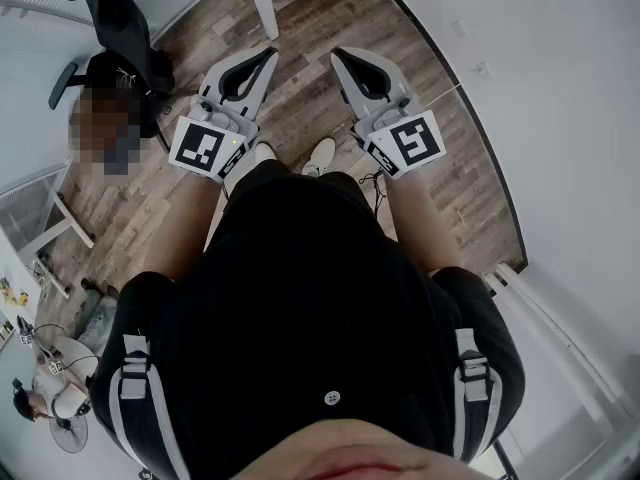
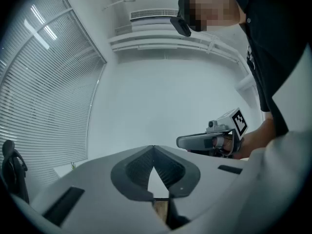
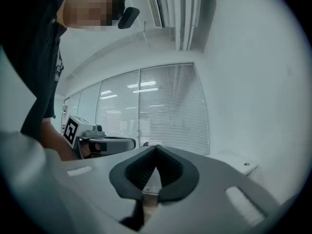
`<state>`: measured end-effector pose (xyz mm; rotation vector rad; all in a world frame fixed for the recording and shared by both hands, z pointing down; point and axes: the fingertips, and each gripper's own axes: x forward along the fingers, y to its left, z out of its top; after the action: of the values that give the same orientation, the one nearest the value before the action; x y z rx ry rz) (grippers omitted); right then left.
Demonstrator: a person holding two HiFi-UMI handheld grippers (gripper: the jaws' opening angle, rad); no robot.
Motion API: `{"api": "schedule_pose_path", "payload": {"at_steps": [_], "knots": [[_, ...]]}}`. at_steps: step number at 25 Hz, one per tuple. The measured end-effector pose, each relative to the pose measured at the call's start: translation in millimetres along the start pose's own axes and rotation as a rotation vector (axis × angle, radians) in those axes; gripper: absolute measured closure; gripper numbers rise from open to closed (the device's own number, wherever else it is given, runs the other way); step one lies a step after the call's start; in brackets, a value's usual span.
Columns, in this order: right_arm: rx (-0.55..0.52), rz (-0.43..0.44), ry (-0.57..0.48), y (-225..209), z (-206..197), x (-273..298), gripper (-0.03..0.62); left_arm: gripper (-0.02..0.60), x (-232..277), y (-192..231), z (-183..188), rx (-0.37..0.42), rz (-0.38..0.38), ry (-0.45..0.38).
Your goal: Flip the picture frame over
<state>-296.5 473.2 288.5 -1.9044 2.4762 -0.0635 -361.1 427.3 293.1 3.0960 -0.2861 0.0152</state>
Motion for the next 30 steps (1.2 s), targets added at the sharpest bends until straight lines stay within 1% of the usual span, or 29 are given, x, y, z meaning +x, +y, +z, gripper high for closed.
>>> {"api": "schedule_pose_path", "payload": {"at_steps": [6,14,17,18,22,23,25,27,30], "knots": [[0.072,-0.042,-0.011,-6,-2,-2,0.583,0.575,-5,1,-1,-0.010,-0.008,0.001],[0.056,-0.056,-0.015,-10,0,-6,0.583,0.571,-7,3,-3,-0.008,0.000,0.007],[0.039,-0.052,0.001,-12,-2,-6,0.531,0.540,-4,5,-3,0.002,0.010,0.012],[0.032,-0.051,0.007,-13,-2,-7,0.506,0.517,-3,5,-3,0.004,0.014,0.014],[0.027,-0.038,0.013,-18,-3,-11,0.382,0.411,1,5,-3,0.009,0.036,0.021],[0.028,-0.033,0.013,-20,-2,-11,0.361,0.378,3,5,-4,0.008,0.041,0.022],[0.027,-0.030,0.011,-25,-2,-13,0.296,0.304,6,6,-5,0.005,0.051,0.024],[0.028,-0.031,0.008,-32,-1,-17,0.262,0.270,11,4,-9,0.006,0.058,0.031],[0.030,-0.033,0.007,-43,-2,-25,0.230,0.241,18,-1,-11,0.006,0.077,0.033]]}}
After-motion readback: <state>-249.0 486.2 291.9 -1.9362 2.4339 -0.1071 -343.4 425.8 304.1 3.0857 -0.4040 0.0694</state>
